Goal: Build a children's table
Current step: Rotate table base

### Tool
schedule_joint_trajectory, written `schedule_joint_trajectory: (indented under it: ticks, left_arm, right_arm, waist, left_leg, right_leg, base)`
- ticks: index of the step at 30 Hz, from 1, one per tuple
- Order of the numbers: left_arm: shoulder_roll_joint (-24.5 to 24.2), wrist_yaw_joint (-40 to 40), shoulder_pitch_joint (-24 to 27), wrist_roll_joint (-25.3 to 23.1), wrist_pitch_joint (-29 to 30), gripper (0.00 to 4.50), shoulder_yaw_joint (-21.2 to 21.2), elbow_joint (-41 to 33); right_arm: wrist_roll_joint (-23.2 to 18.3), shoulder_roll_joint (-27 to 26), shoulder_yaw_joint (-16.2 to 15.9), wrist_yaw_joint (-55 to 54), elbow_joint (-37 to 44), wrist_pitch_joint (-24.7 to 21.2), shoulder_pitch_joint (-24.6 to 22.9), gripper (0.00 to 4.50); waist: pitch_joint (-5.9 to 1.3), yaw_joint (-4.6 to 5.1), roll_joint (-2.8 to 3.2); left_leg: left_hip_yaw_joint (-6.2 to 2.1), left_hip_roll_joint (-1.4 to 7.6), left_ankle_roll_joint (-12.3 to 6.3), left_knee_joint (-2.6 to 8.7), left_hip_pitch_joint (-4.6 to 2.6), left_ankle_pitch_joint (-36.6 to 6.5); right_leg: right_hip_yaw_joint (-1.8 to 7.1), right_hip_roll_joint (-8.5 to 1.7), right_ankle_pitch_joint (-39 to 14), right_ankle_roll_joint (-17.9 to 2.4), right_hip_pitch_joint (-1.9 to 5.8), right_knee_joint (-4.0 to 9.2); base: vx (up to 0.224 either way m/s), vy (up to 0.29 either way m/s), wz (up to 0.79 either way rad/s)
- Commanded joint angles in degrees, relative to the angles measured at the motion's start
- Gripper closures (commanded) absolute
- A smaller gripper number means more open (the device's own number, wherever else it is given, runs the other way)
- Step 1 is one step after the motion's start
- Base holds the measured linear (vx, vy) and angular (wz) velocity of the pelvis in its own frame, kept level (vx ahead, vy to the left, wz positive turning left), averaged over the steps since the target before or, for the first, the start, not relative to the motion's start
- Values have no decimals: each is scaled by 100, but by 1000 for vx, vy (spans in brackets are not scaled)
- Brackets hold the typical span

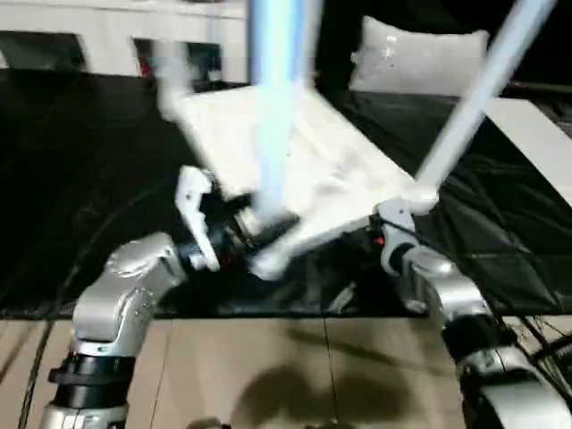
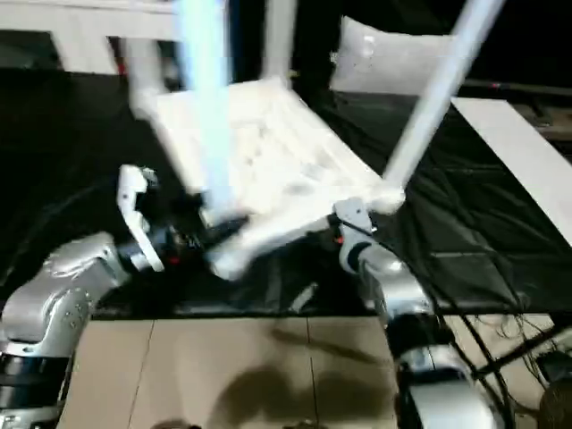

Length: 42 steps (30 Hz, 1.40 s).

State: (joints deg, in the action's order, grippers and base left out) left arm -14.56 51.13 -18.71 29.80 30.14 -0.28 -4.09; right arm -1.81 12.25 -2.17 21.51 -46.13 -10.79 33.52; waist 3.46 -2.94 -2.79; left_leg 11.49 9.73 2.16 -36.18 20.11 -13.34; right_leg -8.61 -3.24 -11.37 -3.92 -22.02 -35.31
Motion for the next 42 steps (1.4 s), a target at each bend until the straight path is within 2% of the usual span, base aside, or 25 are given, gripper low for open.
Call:
schedule_joint_trajectory:
  ticks: [1,4,6,7,9,10,11,14,19,24,25,27,29,30,31,32,34,36,38,39,41,42]
  left_arm:
    - [150,283,-153,326,126,4,-316,-335]
    - [265,348,-242,383,192,4,-514,-381]
    - [379,357,-353,296,178,4,-683,-310]
    - [399,352,-376,296,188,4,-701,-297]
    - [569,268,-509,287,181,4,-758,-193]
    - [630,246,-562,271,154,4,-791,-149]
    - [690,222,-615,238,116,4,-828,-101]
    - [895,103,-813,69,-102,4,-941,118]
    - [1097,-36,-1006,-91,-285,4,-965,307]
    - [1161,-23,-1048,-208,-420,4,-1056,375]
    - [1232,-138,-1119,-449,-705,4,-1121,567]
    - [1259,-200,-1157,-556,-829,4,-1130,667]
    - [1368,-972,-1483,-1158,-1371,4,-937,1369]
    - [1377,-1066,-1526,-1212,-1425,4,-900,1461]
    - [1390,-1190,-1584,-1283,-1498,4,-851,1582]
    - [1396,-1457,-1724,-1411,-1765,4,-704,1890]
    - [1363,-1714,-1891,-1513,-2018,4,-527,2249]
    - [1312,-1805,-1967,-1550,-2112,4,-450,2422]
    - [1268,-1985,-2025,-1651,-2266,4,-399,2594]
    - [1254,-2101,-2056,-1717,-2370,4,-364,2712]
    - [1277,-2172,-2042,-1758,-2438,4,-333,2804]
    - [1277,-2172,-2042,-1758,-2438,4,-333,2804]
  right_arm:
    - [24,-63,-50,44,-47,128,203,0]
    - [67,-148,-137,129,-195,267,300,0]
    - [114,-282,-235,254,-295,395,356,0]
    - [123,-309,-246,280,-343,439,376,0]
    - [161,-445,-357,475,-441,644,411,0]
    - [173,-500,-400,547,-451,688,412,0]
    - [185,-555,-453,623,-441,726,405,0]
    - [254,-737,-613,748,-524,856,412,0]
    - [355,-899,-601,755,-770,1015,490,0]
    - [339,-968,-614,935,-809,1160,496,0]
    - [375,-982,-599,811,-874,1201,530,0]
    - [391,-980,-574,724,-916,1197,551,0]
    - [452,-883,-373,273,-1085,1212,603,0]
    - [451,-865,-348,230,-1095,1212,602,0]
    - [450,-843,-314,173,-1109,1212,601,0]
    - [421,-760,-217,61,-1123,1230,568,0]
    - [368,-623,-69,-97,-1112,1260,490,0]
    - [317,-512,43,-182,-1068,1274,396,0]
    - [259,-376,151,-203,-961,1273,248,0]
    - [219,-277,225,-193,-871,1280,132,0]
    - [136,-126,350,-135,-646,1287,-84,0]
    - [136,-126,350,-135,-646,1287,-84,0]
  waist:
    - [-359,-33,16]
    - [-356,-20,0]
    - [-358,-7,13]
    - [-357,5,28]
    - [-361,36,17]
    - [-361,42,38]
    - [-369,63,16]
    - [-369,78,14]
    - [-372,66,20]
    - [-380,53,36]
    - [-382,54,38]
    - [-382,41,34]
    - [-367,49,13]
    - [-366,42,23]
    - [-374,31,21]
    - [-370,21,14]
    - [-382,5,3]
    - [-388,-10,8]
    - [-388,-38,47]
    - [-397,-48,36]
    - [-397,-63,64]
    - [-403,-64,31]
  left_leg:
    - [-249,508,-90,467,1,-270]
    - [-243,497,-118,461,1,-317]
    - [-250,512,-122,465,-16,-307]
    - [-254,512,-110,467,-11,-321]
    - [-256,507,-114,456,5,-354]
    - [-258,506,-119,452,9,-349]
    - [-271,515,-166,457,34,-284]
    - [-266,514,-235,452,27,-225]
    - [-263,516,-246,451,12,-261]
    - [-260,547,-269,460,-13,-205]
    - [-262,551,-269,463,-16,-197]
    - [-258,536,-284,458,-15,-206]
    - [-260,510,-273,464,-18,-325]
    - [-251,520,-227,463,-59,-388]
    - [-252,515,-222,458,-62,-407]
    - [-266,504,-227,463,-19,-415]
    - [-270,508,-229,462,-30,-398]
    - [-260,523,-225,459,-33,-389]
    - [-258,528,-238,459,-41,-387]
    - [-269,528,-247,465,-24,-346]
    - [-268,519,-290,458,-8,-329]
    - [-257,517,-297,452,-18,-364]
  right_leg:
    - [600,-789,-953,-941,344,401]
    - [597,-787,-1157,-844,337,439]
    - [590,-764,-1173,-803,323,437]
    - [587,-761,-1158,-817,326,434]
    - [588,-780,-1179,-841,343,447]
    - [590,-783,-1166,-848,343,440]
    - [586,-777,-1061,-870,361,426]
    - [583,-770,-984,-888,352,428]
    - [579,-781,-1153,-856,350,454]
    - [587,-772,-842,-955,334,407]
    - [587,-771,-808,-969,335,397]
    - [591,-776,-817,-968,335,418]
    - [584,-757,-1075,-865,327,476]
    - [586,-754,-1152,-835,309,478]
    - [584,-761,-1176,-824,312,483]
    - [579,-772,-1263,-737,333,499]
    - [577,-775,-1245,-685,334,490]
    - [578,-783,-1191,-736,315,472]
    - [578,-778,-1080,-741,312,487]
    - [575,-776,-975,-773,333,453]
    - [575,-782,-905,-769,349,458]
    - [575,-775,-907,-758,343,458]
  base:
    - [0,0,0]
    - [0,0,0]
    - [0,0,0]
    - [0,0,0]
    - [0,0,0]
    - [0,0,0]
    - [0,0,0]
    - [0,0,0]
    - [0,0,0]
    - [0,0,0]
    - [0,0,0]
    - [0,0,0]
    - [0,0,0]
    - [0,0,0]
    - [0,0,0]
    - [0,0,0]
    - [0,0,0]
    - [0,0,0]
    - [0,0,0]
    - [0,0,0]
    - [0,0,0]
    - [0,0,0]
